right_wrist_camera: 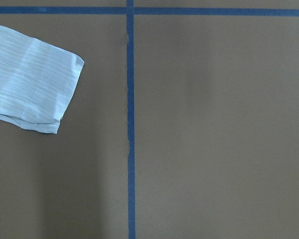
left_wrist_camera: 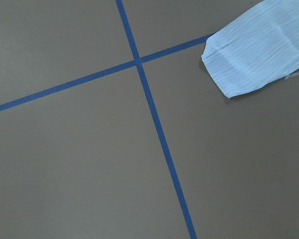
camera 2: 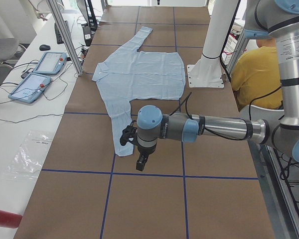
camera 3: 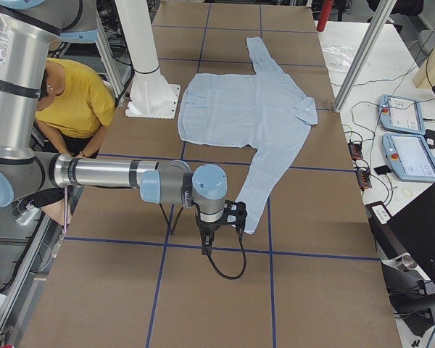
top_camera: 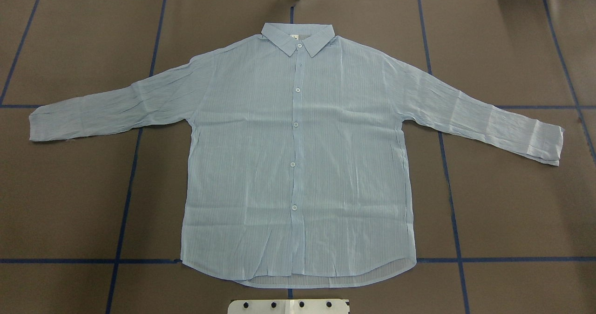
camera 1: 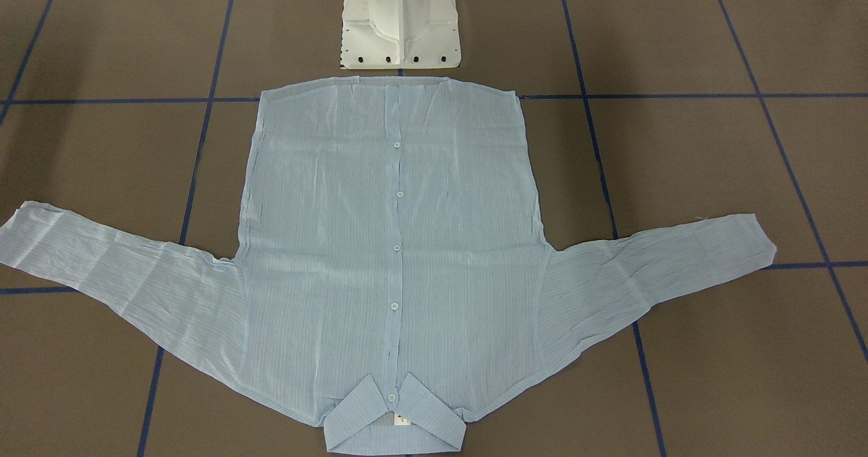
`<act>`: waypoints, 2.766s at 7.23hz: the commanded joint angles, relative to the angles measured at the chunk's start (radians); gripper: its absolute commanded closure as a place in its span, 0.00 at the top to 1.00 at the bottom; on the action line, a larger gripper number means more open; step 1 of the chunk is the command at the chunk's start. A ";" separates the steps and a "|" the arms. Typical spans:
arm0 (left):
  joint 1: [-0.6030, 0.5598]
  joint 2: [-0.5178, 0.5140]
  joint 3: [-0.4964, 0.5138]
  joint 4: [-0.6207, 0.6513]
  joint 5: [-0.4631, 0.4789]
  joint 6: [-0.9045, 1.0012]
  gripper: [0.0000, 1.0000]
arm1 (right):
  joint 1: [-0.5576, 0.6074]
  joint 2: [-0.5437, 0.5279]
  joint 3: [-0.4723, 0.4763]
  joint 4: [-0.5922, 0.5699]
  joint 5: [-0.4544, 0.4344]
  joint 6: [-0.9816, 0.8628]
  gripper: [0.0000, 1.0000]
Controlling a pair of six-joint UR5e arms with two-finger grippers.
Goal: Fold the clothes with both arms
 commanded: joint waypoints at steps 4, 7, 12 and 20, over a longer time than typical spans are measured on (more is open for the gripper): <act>0.002 0.000 -0.101 -0.006 0.000 -0.003 1.00 | 0.000 0.014 0.055 0.005 0.003 -0.003 1.00; 0.002 -0.137 -0.054 -0.264 0.000 -0.005 1.00 | 0.000 0.127 0.043 0.184 -0.005 0.009 1.00; 0.000 -0.186 0.014 -0.291 -0.011 -0.029 1.00 | -0.145 0.173 -0.231 0.702 -0.055 0.400 0.99; 0.000 -0.180 0.011 -0.291 -0.011 -0.025 1.00 | -0.436 0.164 -0.462 1.080 -0.196 0.896 0.71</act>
